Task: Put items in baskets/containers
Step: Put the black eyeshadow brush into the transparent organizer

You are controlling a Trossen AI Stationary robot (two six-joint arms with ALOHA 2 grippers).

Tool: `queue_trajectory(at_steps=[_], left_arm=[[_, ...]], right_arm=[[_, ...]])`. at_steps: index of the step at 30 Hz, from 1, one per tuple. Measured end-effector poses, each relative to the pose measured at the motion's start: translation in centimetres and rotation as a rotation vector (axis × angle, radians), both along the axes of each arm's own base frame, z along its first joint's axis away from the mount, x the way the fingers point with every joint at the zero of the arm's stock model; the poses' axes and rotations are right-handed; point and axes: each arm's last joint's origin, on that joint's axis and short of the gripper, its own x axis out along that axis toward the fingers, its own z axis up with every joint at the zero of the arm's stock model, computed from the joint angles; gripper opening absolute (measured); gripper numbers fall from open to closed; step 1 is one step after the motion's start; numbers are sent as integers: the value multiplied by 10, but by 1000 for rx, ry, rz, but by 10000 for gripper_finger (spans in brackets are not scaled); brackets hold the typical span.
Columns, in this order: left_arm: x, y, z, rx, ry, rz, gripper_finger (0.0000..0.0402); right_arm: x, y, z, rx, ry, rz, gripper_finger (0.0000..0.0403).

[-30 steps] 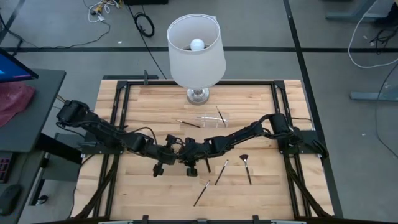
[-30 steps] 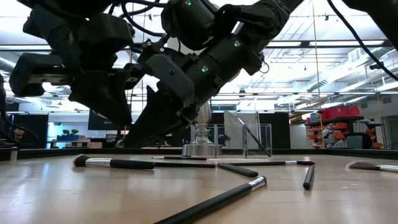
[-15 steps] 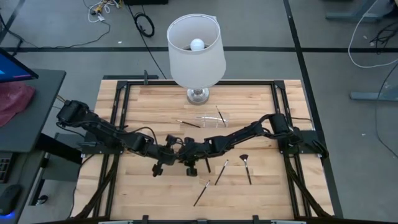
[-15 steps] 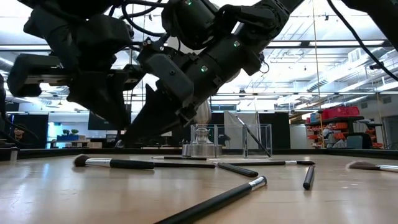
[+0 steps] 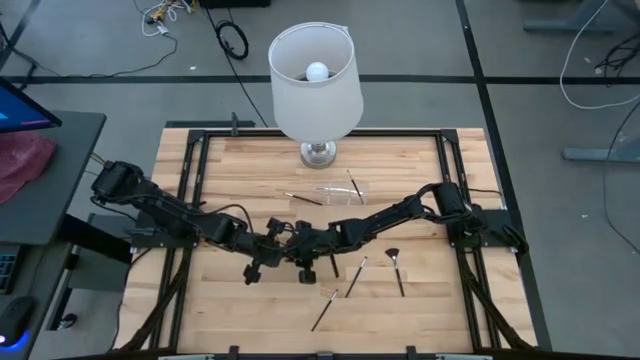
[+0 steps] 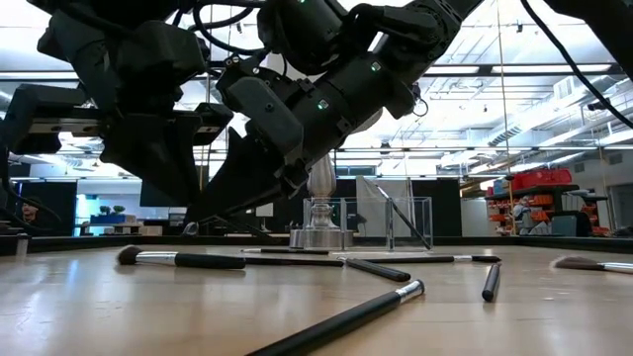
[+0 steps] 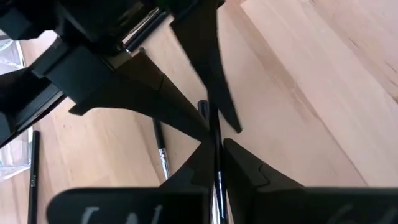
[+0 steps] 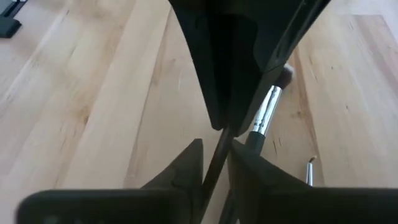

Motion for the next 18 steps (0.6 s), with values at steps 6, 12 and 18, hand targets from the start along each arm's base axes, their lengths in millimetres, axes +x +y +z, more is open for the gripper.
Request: queue_trajectory(at_steps=[6, 12, 18], left_arm=[[1, 0, 1, 1, -8, -1, 32], [1, 1, 1, 31, -17, 25, 66], [0, 6, 7, 134, -89, 158, 104]], right_arm=[[1, -4, 0, -28, -4, -44, 14], [0, -9, -1, 14, 20, -106, 20], [-1, -12, -3, -9, 45, -138, 16]])
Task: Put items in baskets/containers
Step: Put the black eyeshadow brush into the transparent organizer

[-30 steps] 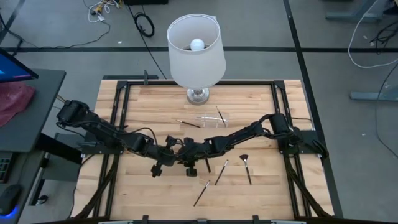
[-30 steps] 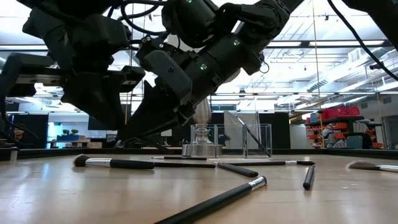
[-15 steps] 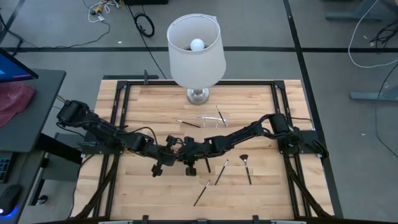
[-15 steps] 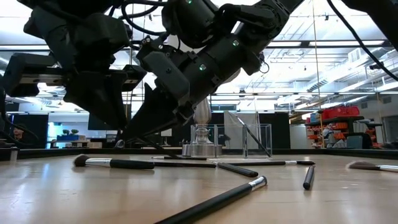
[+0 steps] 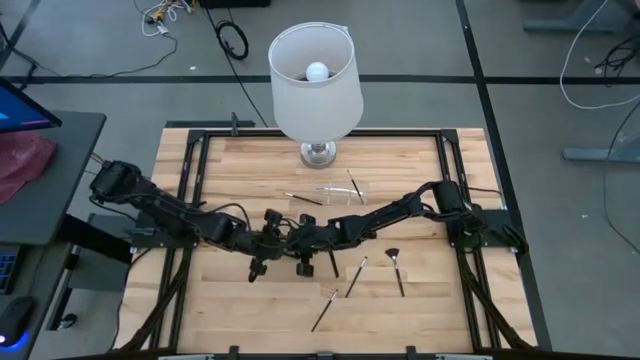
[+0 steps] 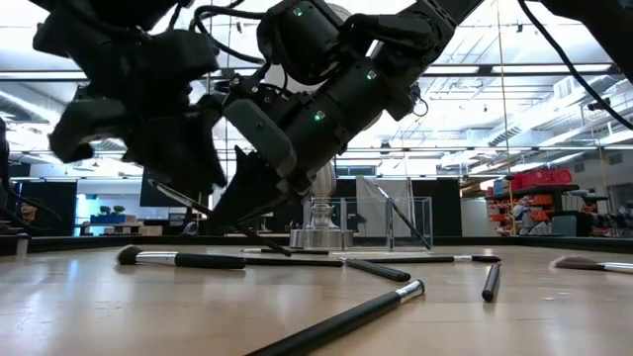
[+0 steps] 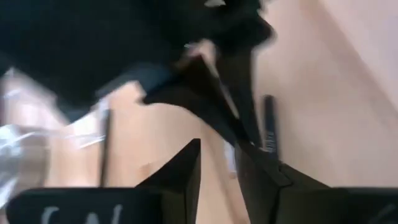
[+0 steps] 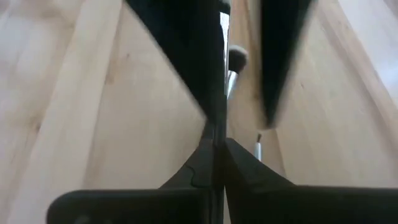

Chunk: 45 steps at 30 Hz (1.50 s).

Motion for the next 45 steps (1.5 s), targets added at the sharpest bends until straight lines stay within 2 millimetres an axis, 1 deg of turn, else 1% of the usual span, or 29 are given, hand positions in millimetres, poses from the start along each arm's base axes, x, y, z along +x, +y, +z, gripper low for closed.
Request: queue_trajectory(at_steps=[3, 7, 10, 16, 20, 22, 23, 26, 29, 32, 34, 37, 40, 43, 45], left_arm=[[-6, 1, 13, 46, -60, 38, 111], [-19, 5, 35, 136, -146, 104, 111], [-33, 12, 54, 163, -211, 159, 111], [-56, 26, 86, 112, -359, 240, 111], [-66, 34, 96, 97, -392, 266, 110], [-69, 38, 97, 100, -391, 277, 110], [-69, 39, 97, 101, -390, 283, 110], [-70, 42, 96, 109, -372, 297, 110], [-69, 45, 95, 103, -360, 298, 110], [-68, 47, 95, 77, -352, 288, 110], [-67, 49, 94, 72, -348, 293, 110], [-67, 52, 94, 72, -343, 302, 110], [-67, 53, 94, 63, -337, 299, 110], [-66, 55, 94, 53, -335, 297, 110], [-66, 56, 94, 52, -341, 303, 110]], right_arm=[[-2, -2, 4, -41, 13, -44, 16], [-12, -6, 21, -88, 57, -108, 16], [-22, -10, 35, -140, 103, -188, 16], [-47, -12, 81, -317, 119, -271, 15], [-68, -9, 117, -455, 70, -380, 15], [-79, -9, 126, -517, 37, -425, 15], [-85, -10, 127, -533, 22, -443, 15], [-106, -15, 117, -510, -39, -474, 15], [-126, -28, 101, -503, -121, -490, 15], [-142, -46, 85, -499, -246, -522, 15], [-153, -61, 70, -478, -318, -535, 15], [-171, -80, 46, -426, -421, -483, 15], [-188, -93, 29, -379, -510, -452, 15], [-198, -101, 20, -339, -551, -442, 15], [-199, -106, 16, -313, -547, -425, 17]])
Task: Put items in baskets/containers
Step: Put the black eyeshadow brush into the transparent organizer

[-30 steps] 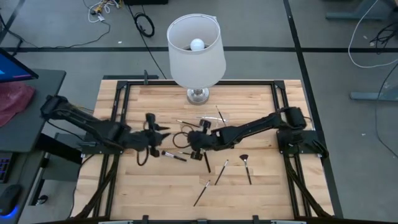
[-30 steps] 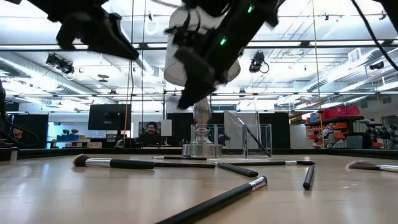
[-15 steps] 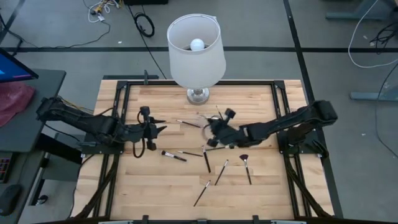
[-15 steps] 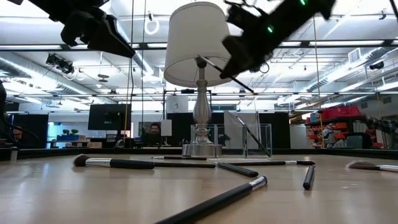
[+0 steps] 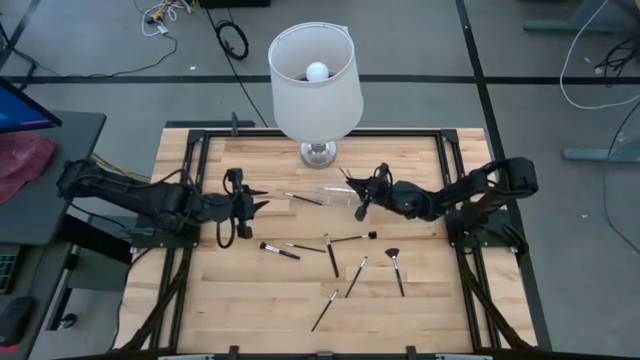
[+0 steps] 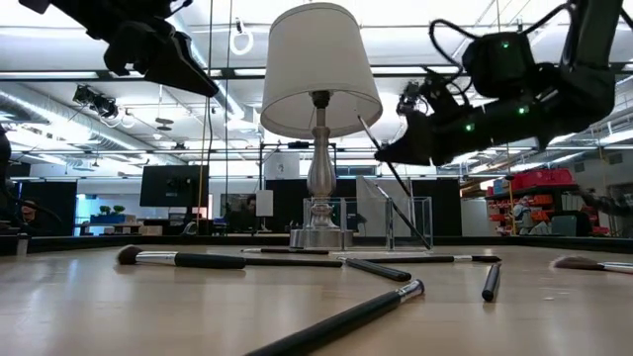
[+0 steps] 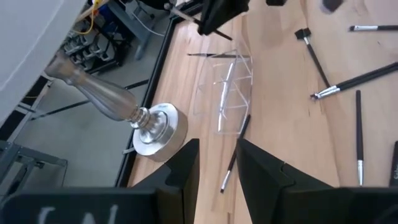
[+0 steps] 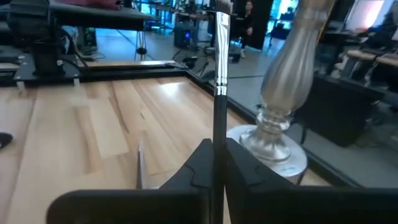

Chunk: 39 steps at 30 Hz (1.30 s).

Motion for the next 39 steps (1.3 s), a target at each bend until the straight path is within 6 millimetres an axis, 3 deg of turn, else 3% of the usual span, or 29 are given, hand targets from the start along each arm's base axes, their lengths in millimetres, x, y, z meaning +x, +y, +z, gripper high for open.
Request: queue_trajectory(at_steps=[14, 22, 32, 39], left_arm=[[2, 5, 1, -11, -10, 14, 110], [2, 5, 1, -12, -10, 14, 110], [2, 5, 1, -14, -11, 15, 110], [0, 1, -5, -127, 52, -95, 110]], right_arm=[[2, -15, -18, 40, 62, -24, 23], [2, -15, -20, 45, 77, -24, 53], [2, -15, -20, 63, 61, -29, 85], [6, -8, -4, 39, -92, 65, 105]])
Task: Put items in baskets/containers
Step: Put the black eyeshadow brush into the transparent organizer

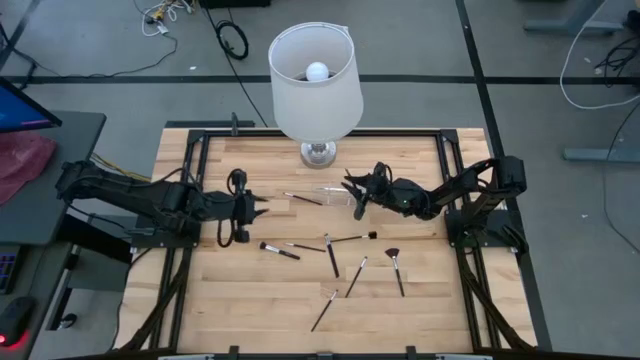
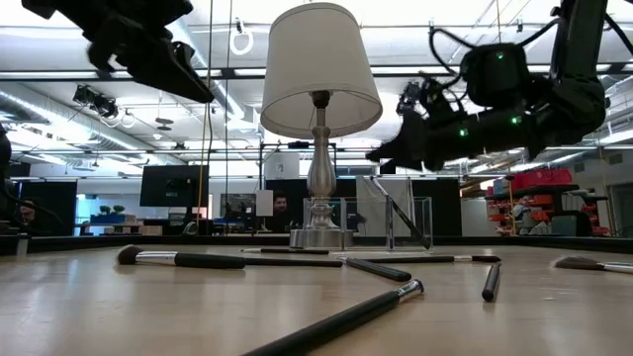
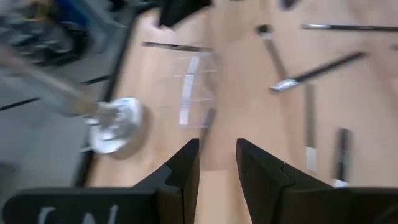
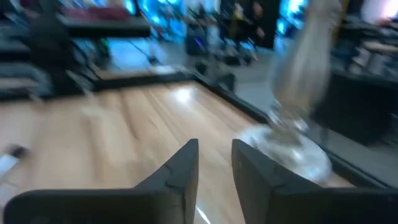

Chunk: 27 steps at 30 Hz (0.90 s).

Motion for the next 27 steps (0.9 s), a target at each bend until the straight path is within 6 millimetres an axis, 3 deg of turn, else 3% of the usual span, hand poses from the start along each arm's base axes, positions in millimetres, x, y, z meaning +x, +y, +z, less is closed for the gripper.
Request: queue_trajectory(at_steps=[3, 7, 10, 13, 19, 27], left_arm=[[1, -2, -11, -29, -8, -40, 110], [1, 2, -45, -16, -49, -43, 110], [-3, 10, -77, -8, -138, -41, 110], [-9, 22, -94, -59, -298, -64, 110], [-12, 48, -109, -270, -354, -119, 110], [12, 79, -113, -243, -260, -94, 110]], right_arm=[[4, 7, 8, -22, -63, 74, 119], [20, 15, 22, -30, -105, 115, 144], [36, 20, 30, -31, -76, 135, 164], [51, 24, 39, -54, -16, 152, 179], [75, 29, 56, -114, 107, 177, 190], [84, 29, 70, -137, 98, 178, 182]])
